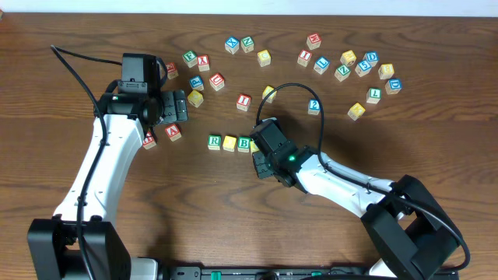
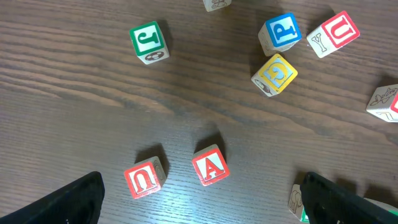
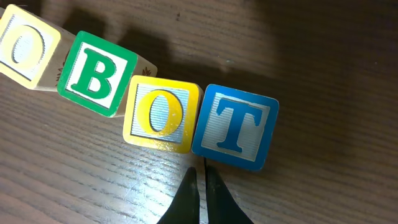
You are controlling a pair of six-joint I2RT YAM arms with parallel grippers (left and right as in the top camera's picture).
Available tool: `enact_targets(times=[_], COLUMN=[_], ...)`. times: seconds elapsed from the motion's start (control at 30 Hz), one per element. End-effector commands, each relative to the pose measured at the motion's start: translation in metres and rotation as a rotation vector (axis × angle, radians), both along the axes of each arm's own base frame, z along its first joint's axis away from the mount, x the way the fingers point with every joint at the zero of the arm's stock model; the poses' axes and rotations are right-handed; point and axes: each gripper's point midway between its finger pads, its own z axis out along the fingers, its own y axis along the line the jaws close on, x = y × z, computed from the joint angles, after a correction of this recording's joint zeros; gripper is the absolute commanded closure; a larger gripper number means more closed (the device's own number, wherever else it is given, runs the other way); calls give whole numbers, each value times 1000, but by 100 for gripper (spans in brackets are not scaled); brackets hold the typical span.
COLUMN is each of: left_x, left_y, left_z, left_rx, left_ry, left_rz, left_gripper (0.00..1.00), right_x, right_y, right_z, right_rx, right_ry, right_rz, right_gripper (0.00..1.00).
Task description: Spell out ROBOT
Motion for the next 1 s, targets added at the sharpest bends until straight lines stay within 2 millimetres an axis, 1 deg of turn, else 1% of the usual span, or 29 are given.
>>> enact_targets(times=[0.0,0.97], left_x=[-3,-3], left_y=[1,1], left_z=[-3,-3], left_rx=[1,1], left_ry=[13,13], left_rz=[-11,-11], left_gripper=[1,1], right_x=[3,6], right_y=[3,4], right_z=[2,4], right_rx=[-9,-16], right_ry=[-17,-39], right_rz=[15,36], right_gripper=[99,99])
